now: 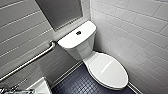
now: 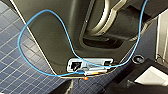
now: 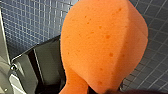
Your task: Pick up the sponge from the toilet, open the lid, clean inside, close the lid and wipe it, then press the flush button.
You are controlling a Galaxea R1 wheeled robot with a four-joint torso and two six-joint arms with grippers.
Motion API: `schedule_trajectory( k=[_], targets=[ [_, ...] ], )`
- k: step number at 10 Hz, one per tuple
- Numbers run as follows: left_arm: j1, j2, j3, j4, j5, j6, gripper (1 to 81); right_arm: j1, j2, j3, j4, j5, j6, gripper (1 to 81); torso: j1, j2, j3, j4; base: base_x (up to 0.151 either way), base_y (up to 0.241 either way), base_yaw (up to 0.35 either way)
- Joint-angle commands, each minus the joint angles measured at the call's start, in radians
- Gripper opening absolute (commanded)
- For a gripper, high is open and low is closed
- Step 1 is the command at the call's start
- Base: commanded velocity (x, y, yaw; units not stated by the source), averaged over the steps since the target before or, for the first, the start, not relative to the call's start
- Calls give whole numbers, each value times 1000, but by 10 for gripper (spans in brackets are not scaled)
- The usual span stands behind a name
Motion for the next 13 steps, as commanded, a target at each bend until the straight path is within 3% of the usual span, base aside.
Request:
schedule_trajectory(
  k=[1, 2, 3, 4, 7, 9, 10, 12, 13],
  targets=[
    [36, -14, 11, 10, 20, 29, 811, -262, 191, -231, -107, 216, -5, 10, -63, 98, 0, 0, 0, 0, 0],
    [33, -9, 11, 10, 22, 30, 811, -296, 242, -313, -107, 242, -3, 10, -87, 135, 0, -54, 0, 0, 0],
    [32, -9, 9, 10, 23, 30, 811, -323, 292, -388, -107, 265, -3, 10, -108, 168, 42, -73, 0, 0, 0],
    [30, -11, 8, 10, 23, 30, 811, -339, 345, -465, -106, 270, -3, 10, -127, 199, 83, -70, 0, 0, 0],
    [27, -17, 5, 12, 23, 30, 811, -353, 512, -718, -109, 270, -5, 10, -187, 291, 165, -109, 0, 0, 0],
    [29, -24, 2, 12, 25, 30, 811, -354, 599, -848, -135, 270, -3, 10, -237, 366, 234, -117, 0, 0, 0],
    [26, -26, 2, 12, 25, 30, 811, -353, 632, -901, -147, 270, -3, 10, -261, 403, 256, -102, 0, 0, 0],
    [24, -24, 0, 12, 26, 30, 811, -350, 685, -976, -170, 268, -5, 10, -311, 477, 217, -108, 0, 0, 0],
    [19, -20, -9, 10, 26, 30, 811, -350, 711, -1003, -189, 270, -5, 10, -333, 511, 225, -108, 0, 0, 0]
  ],
)
